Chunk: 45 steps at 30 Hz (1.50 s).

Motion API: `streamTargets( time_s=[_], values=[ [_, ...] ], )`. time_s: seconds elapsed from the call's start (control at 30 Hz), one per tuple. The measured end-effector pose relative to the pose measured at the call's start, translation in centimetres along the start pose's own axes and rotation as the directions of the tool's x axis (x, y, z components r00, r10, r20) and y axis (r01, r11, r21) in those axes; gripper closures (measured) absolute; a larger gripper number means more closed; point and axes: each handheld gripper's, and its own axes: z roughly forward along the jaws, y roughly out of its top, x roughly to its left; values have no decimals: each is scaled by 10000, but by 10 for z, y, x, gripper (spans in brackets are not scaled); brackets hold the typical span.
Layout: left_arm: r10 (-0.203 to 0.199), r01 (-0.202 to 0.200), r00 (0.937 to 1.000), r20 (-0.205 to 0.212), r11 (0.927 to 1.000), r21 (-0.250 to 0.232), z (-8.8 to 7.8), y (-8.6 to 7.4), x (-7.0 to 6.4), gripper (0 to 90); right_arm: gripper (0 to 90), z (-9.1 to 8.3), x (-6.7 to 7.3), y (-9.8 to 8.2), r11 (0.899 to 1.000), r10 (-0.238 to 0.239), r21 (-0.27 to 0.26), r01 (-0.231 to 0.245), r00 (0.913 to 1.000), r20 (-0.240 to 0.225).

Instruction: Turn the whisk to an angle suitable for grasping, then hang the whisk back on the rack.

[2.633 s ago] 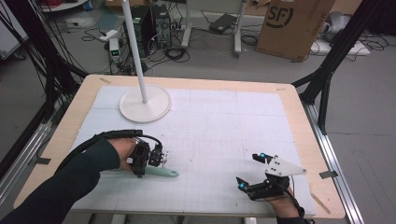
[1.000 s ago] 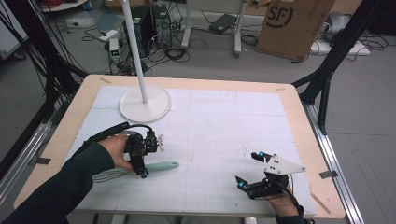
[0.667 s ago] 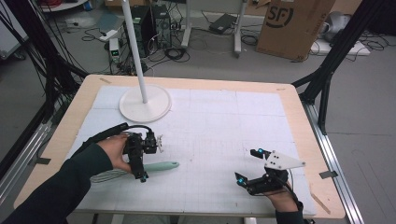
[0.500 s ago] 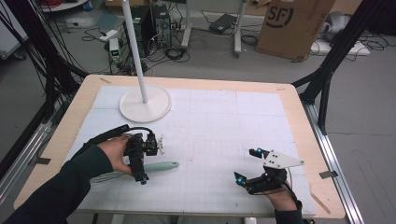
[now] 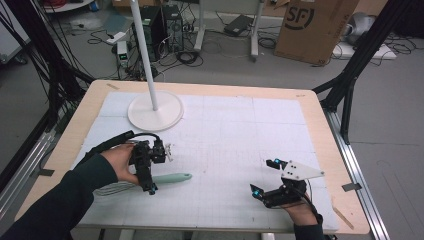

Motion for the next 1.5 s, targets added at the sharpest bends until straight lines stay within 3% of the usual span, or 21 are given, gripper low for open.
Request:
streamTargets(
  time_s=[0.17,0.4,0.77,1.13,1.27,1.5],
  values=[
    [-61,61,10000,-10,10000,-18,-2,-2,4,17,4,-2,1,-1,10000,-19,19,19,10000,61],
    [56,-56,10000,15,10000,-34,-3,-1,0,17,4,-1,1,0,10000,2,13,-3,10000,56],
    [80,-83,9999,-89,9993,-364,-5,-1,1,17,4,1,2,2,10000,-43,31,43,10000,30],
    [221,-225,9997,-121,9994,-280,-4,1,-2,22,4,5,3,2,9999,-70,77,70,10000,-51],
    [267,-273,9987,-423,9996,-124,1,2,-3,100,4,3,3,1,10000,-58,74,58,10000,-7],
    [538,-538,9978,-383,9985,20,5,5,-5,167,4,4,3,1,9999,-145,43,145,9999,-78]
  ],
)
